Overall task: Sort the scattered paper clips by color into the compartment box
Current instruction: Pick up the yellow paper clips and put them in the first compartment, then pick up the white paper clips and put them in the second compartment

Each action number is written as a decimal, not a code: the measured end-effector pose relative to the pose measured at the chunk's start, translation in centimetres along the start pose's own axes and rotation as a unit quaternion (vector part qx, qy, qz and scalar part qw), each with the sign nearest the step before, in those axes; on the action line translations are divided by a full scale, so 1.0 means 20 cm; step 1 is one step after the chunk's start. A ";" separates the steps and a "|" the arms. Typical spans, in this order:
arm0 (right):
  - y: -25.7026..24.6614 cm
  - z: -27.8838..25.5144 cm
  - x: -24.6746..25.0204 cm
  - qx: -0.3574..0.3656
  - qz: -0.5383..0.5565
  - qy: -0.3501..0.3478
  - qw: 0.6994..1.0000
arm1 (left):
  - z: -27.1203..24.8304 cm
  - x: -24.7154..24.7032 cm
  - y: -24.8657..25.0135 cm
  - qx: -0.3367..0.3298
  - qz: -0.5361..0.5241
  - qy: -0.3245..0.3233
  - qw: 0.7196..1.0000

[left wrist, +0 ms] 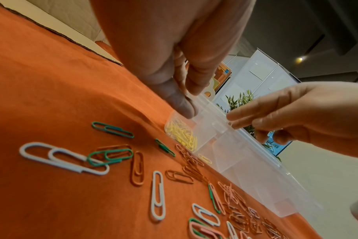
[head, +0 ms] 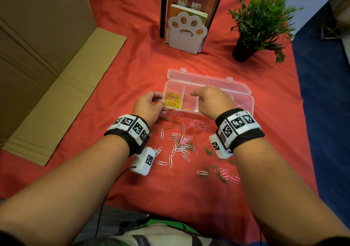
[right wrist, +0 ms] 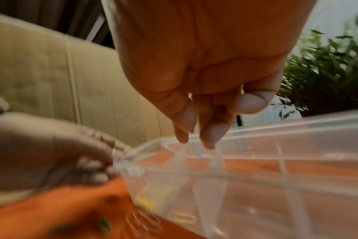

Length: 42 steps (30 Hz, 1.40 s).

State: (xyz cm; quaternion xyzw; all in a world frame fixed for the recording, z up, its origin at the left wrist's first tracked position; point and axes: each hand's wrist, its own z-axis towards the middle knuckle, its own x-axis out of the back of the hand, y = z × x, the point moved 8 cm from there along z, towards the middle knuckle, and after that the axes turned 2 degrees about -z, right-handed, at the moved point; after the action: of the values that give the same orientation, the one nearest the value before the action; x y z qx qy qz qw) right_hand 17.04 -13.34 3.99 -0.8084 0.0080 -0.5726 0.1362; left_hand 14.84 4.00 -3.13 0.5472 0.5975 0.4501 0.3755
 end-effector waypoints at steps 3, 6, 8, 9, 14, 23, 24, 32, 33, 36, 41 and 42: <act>-0.05 -0.03 -0.01 0.053 -0.078 0.022 0.995 | 0.02 0.00 0.01 0.005 0.005 0.002 1.000; -0.11 -0.05 -0.10 0.060 -0.129 -0.028 0.989 | 0.03 -0.01 0.02 0.009 0.013 0.001 1.000; -0.12 -0.03 -0.14 0.064 -0.176 -0.045 0.981 | 0.04 -0.01 0.02 0.014 0.013 -0.001 1.000; -0.12 -0.01 -0.15 0.063 -0.188 -0.046 0.979 | 0.04 -0.01 0.02 0.018 0.011 -0.002 1.000; -0.10 0.06 -0.20 0.046 -0.199 -0.081 0.975 | 0.05 -0.02 0.02 0.032 -0.005 0.002 0.999; -0.05 0.11 -0.16 0.035 -0.090 -0.171 0.981 | 0.04 -0.02 0.03 0.045 -0.032 0.026 0.998; -0.05 0.11 -0.14 0.046 -0.064 -0.173 0.982 | 0.04 -0.02 0.03 0.047 -0.035 0.026 0.998; -0.10 0.14 0.17 0.055 0.179 0.032 0.982 | 0.04 -0.02 0.03 0.060 -0.022 0.025 0.998; -0.11 0.14 0.20 0.053 0.213 0.044 0.975 | 0.05 -0.02 0.03 0.062 -0.020 0.025 0.998; -0.08 0.09 0.35 0.043 0.253 0.115 0.960 | 0.07 -0.01 0.05 0.062 -0.015 0.034 0.997; 0.06 -0.09 0.35 0.015 0.225 0.111 0.968 | 0.08 0.03 0.08 0.051 0.011 0.057 0.997; 0.09 -0.14 0.31 0.007 0.215 0.105 0.971 | 0.07 0.06 0.07 0.043 0.025 0.068 0.996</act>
State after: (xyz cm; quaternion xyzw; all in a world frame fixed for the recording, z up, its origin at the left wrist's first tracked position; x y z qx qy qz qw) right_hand 16.92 -16.77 10.19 -0.7221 0.1917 -0.6117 0.2603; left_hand 16.57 5.34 -2.14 0.5455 0.6264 0.4699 0.2986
